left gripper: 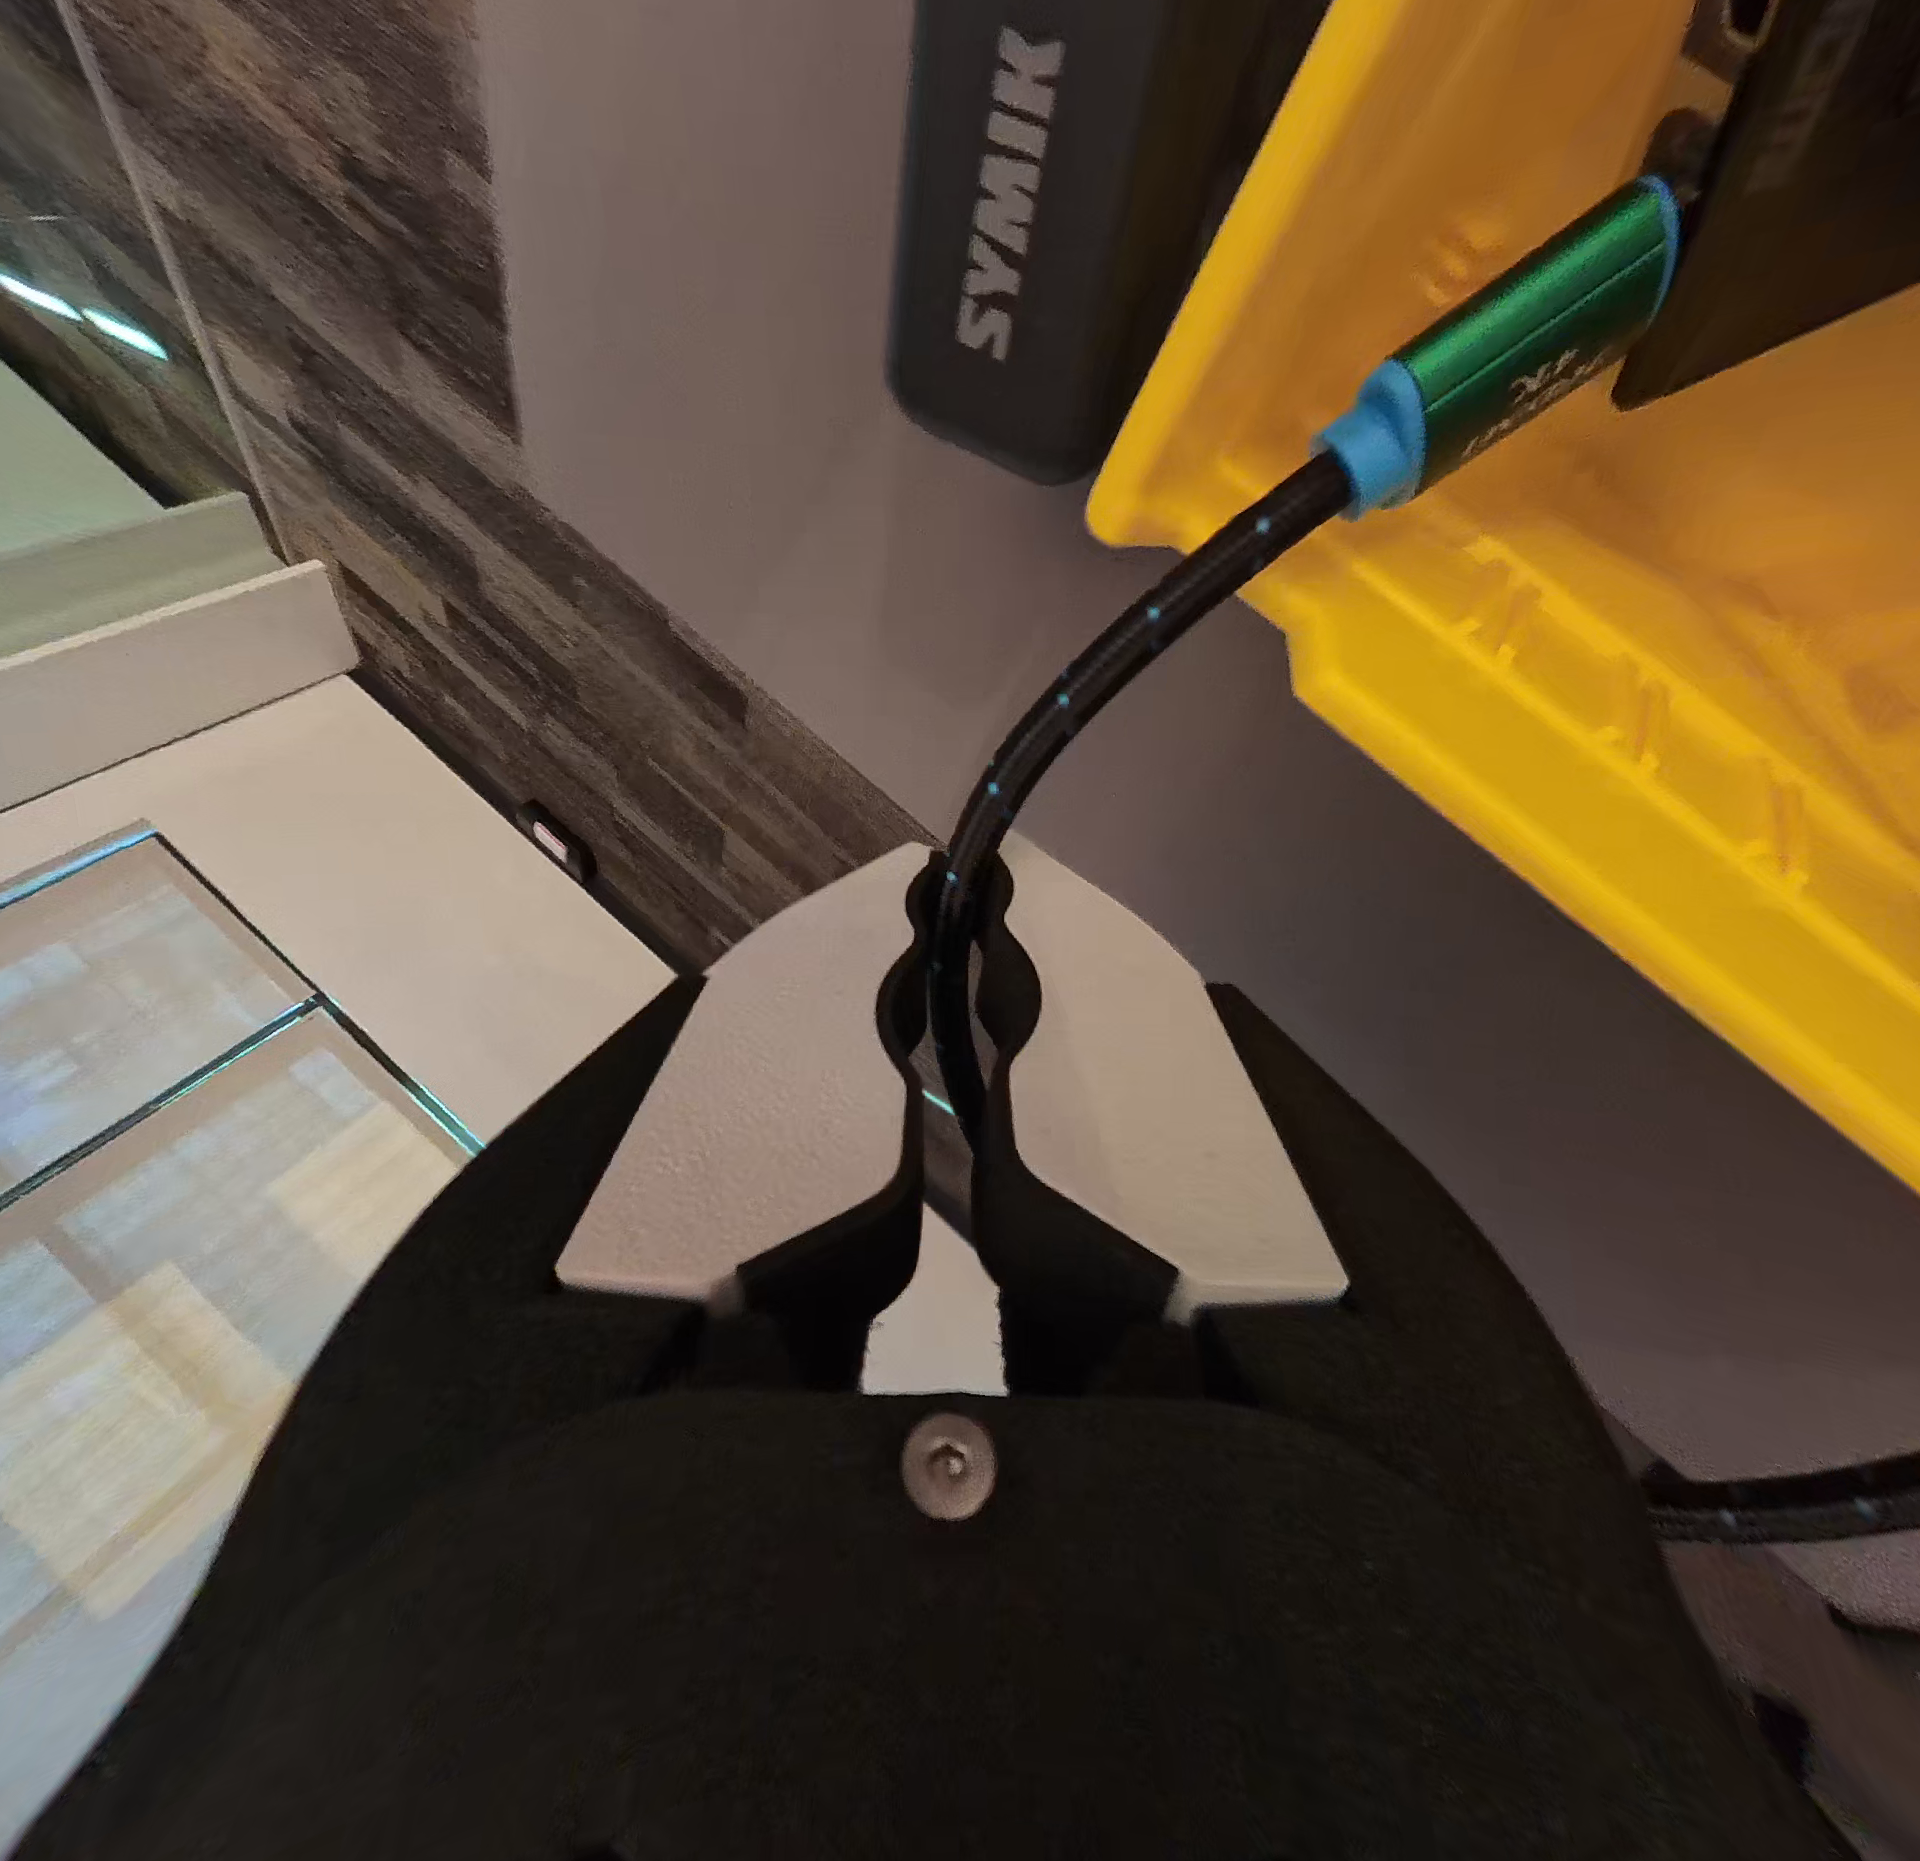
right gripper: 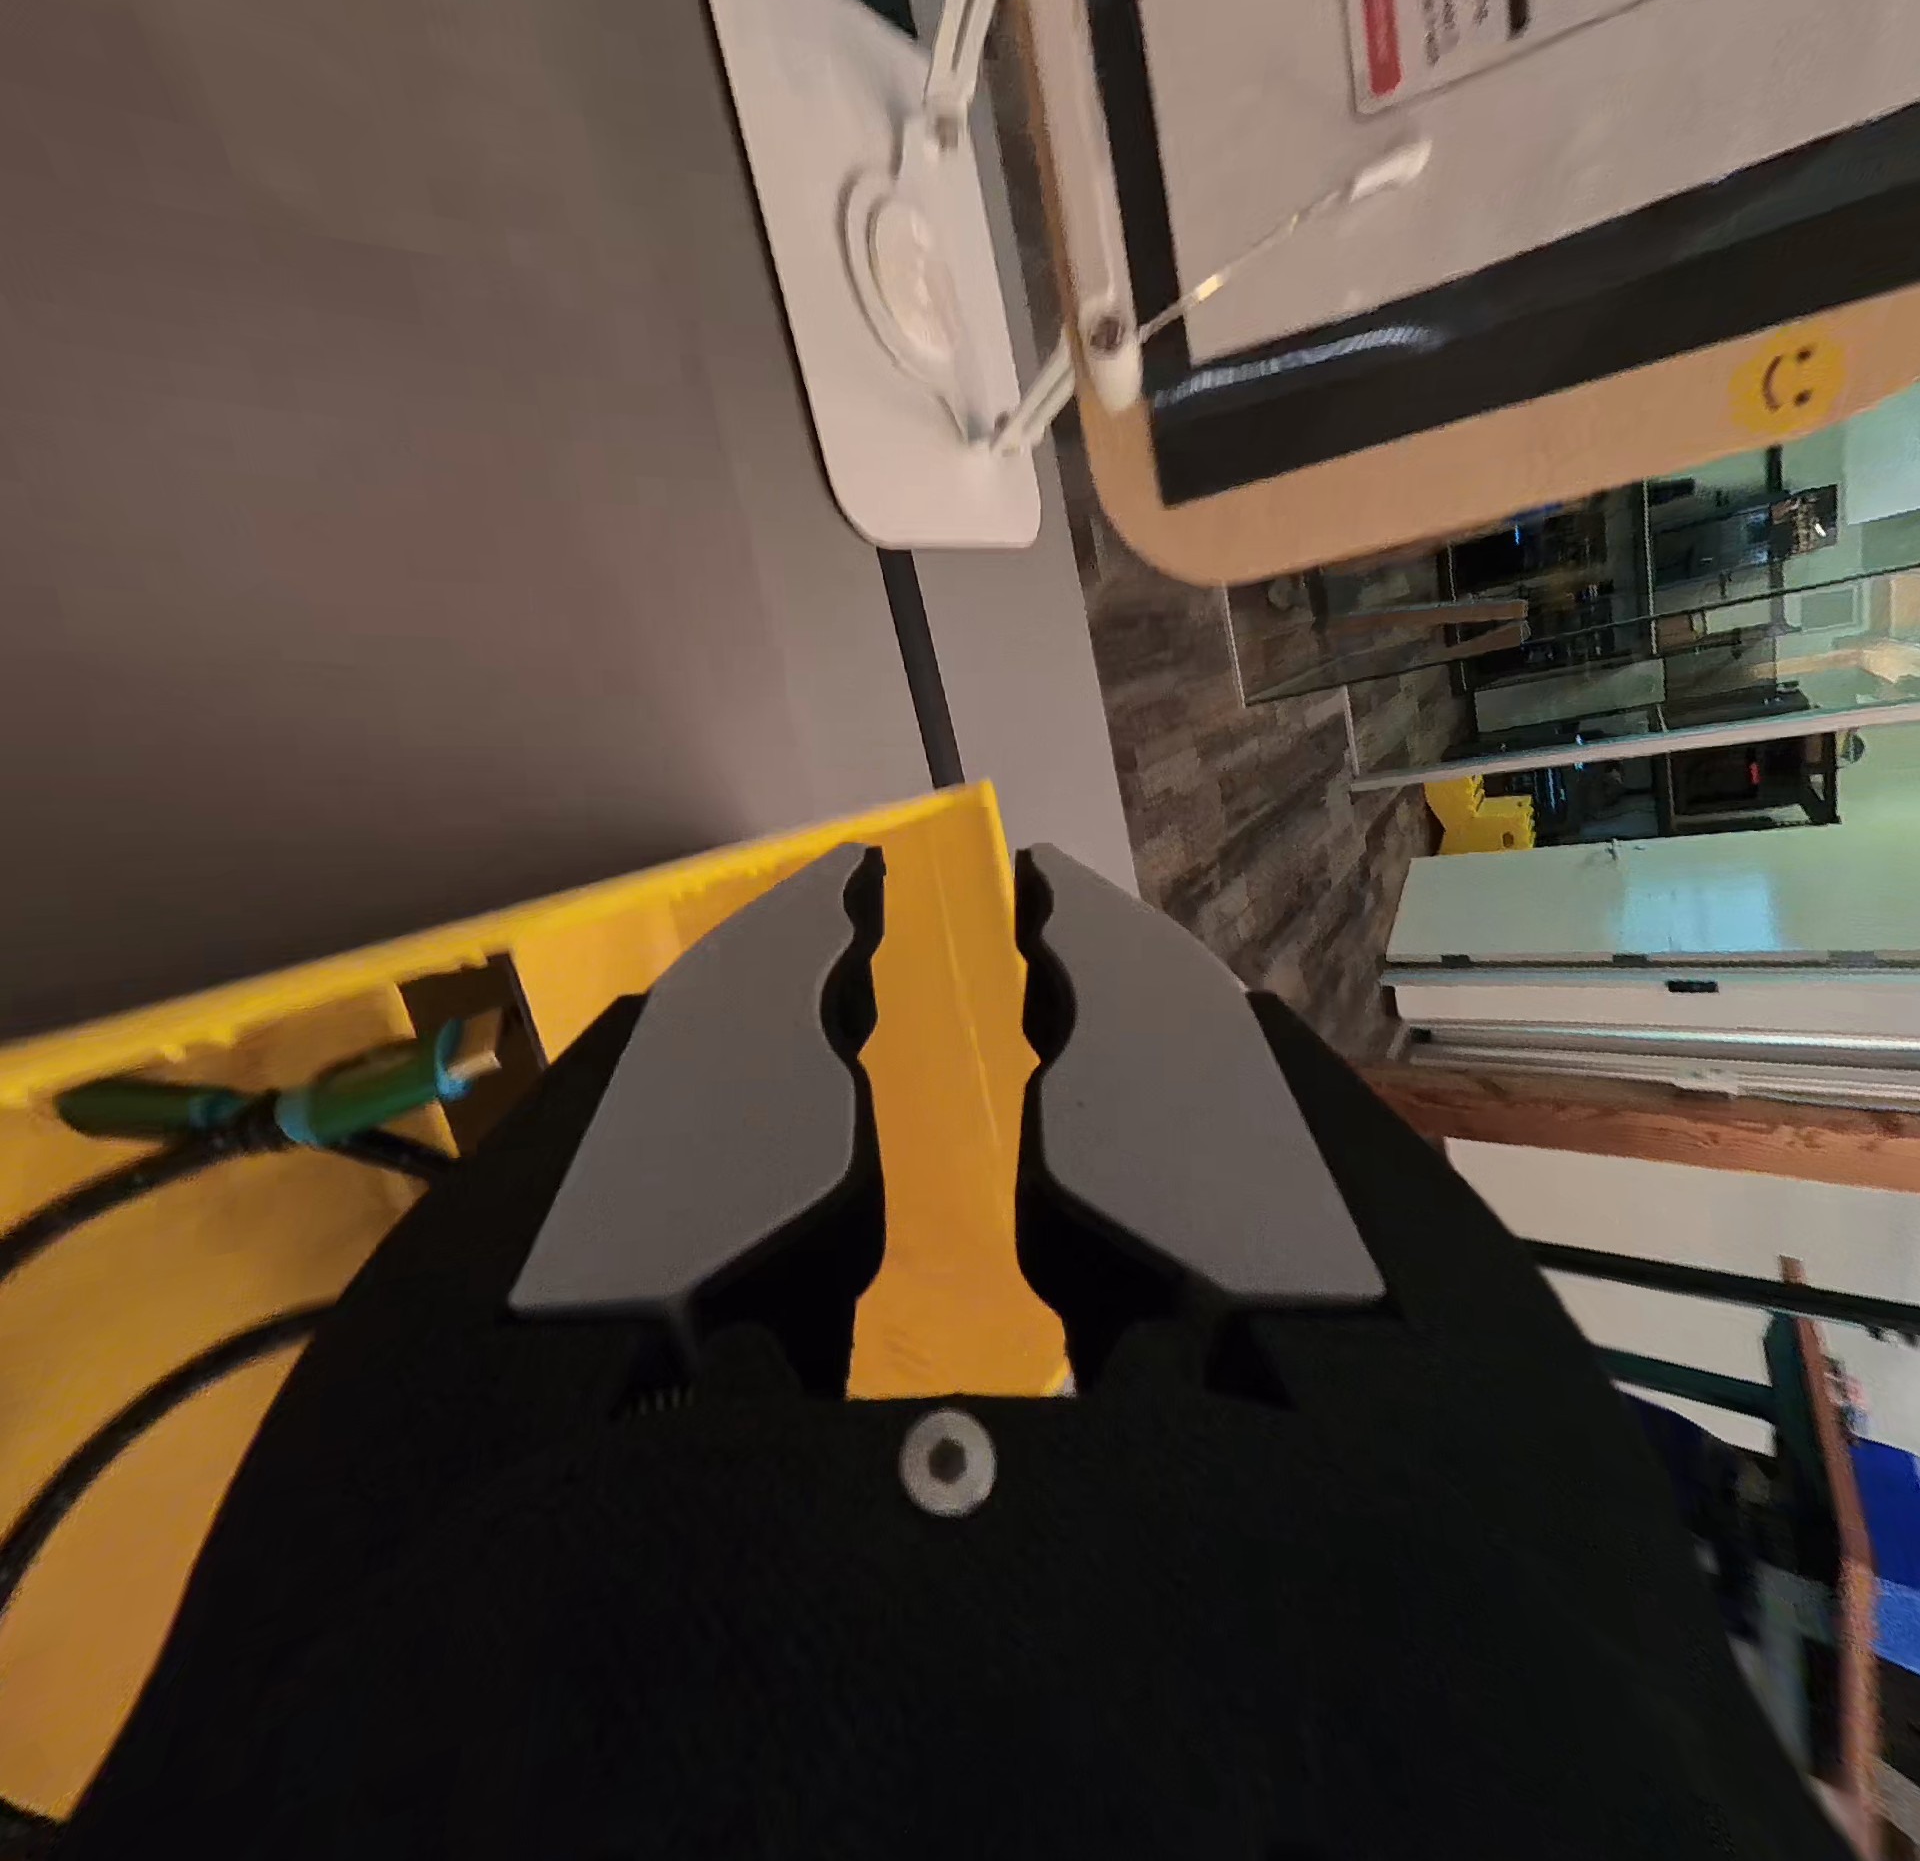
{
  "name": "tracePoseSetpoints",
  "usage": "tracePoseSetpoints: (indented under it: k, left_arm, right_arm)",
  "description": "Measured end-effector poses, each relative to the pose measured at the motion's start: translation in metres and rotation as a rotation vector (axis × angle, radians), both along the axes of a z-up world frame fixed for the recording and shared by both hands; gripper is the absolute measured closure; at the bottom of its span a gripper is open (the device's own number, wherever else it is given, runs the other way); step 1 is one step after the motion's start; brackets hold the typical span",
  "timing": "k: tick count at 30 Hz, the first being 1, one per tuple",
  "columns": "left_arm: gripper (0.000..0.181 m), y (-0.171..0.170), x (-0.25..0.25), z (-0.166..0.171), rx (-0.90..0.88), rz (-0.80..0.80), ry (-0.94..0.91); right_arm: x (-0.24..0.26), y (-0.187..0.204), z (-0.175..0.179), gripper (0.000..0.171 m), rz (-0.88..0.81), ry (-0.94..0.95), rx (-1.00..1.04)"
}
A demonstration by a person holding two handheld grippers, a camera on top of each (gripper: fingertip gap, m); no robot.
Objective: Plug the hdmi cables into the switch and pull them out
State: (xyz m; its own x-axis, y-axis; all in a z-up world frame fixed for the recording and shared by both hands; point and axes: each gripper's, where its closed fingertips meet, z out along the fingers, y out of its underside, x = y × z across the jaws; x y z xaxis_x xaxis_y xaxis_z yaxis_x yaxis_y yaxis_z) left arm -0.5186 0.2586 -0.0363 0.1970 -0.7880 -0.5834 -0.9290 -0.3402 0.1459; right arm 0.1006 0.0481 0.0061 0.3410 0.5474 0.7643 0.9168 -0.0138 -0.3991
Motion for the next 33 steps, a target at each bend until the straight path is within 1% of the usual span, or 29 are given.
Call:
tracePoseSetpoints:
  k: [3,6,9,12,15,18,21,23,25,26,27,28,30,32,33]
  left_arm:
    - [0.178,-0.003,0.011,0.032,0.131,-0.068,-0.038]
    - [0.178,-0.015,0.027,0.068,0.286,-0.163,-0.071]
    - [0.178,-0.031,0.040,0.096,0.407,-0.241,-0.097]
    - [0.179,-0.049,0.048,0.108,0.428,-0.259,-0.122]
    - [0.179,-0.059,0.058,0.115,0.449,-0.284,-0.123]
    - [0.179,-0.066,0.064,0.119,0.456,-0.292,-0.123]
    - [0.179,-0.074,0.066,0.123,0.457,-0.307,-0.127]
    - [0.179,-0.079,0.066,0.124,0.454,-0.316,-0.132]
    - [0.179,-0.084,0.071,0.127,0.455,-0.333,-0.159]
    - [0.178,-0.087,0.074,0.129,0.453,-0.339,-0.176]
    - [0.178,-0.090,0.076,0.130,0.450,-0.342,-0.191]
    - [0.177,-0.092,0.076,0.131,0.451,-0.337,-0.202]
    - [0.174,-0.097,0.074,0.136,0.466,-0.305,-0.243]
    - [0.150,-0.103,0.073,0.155,0.546,-0.251,-0.339]
    - [0.138,-0.110,0.075,0.165,0.575,-0.232,-0.426]
  right_arm:
    - [-0.046,-0.006,0.024,0.146,0.073,0.185,0.013]
    - [-0.128,-0.024,0.049,0.143,0.251,0.444,-0.037]
    - [-0.211,-0.033,0.064,0.134,0.404,0.663,-0.122]
    - [-0.281,-0.010,0.069,0.119,0.439,0.794,-0.201]
    - [-0.342,0.031,0.061,0.106,0.412,0.774,-0.184]
    - [-0.395,0.063,0.043,0.107,0.407,0.763,-0.238]
    - [-0.429,0.079,0.022,0.123,0.426,0.759,-0.272]
    - [-0.439,0.088,0.019,0.124,0.418,0.771,-0.218]
    - [-0.448,0.094,0.019,0.126,0.405,0.790,-0.204]
    - [-0.451,0.098,0.017,0.130,0.388,0.773,-0.201]
    - [-0.453,0.101,0.015,0.145,0.377,0.737,-0.202]
    - [-0.455,0.099,0.013,0.149,0.396,0.698,-0.225]
    - [-0.456,0.098,0.016,0.149,0.389,0.679,-0.265]
    - [-0.455,0.097,0.026,0.149,0.390,0.716,-0.267]
    - [-0.452,0.098,0.031,0.149,0.384,0.731,-0.252]
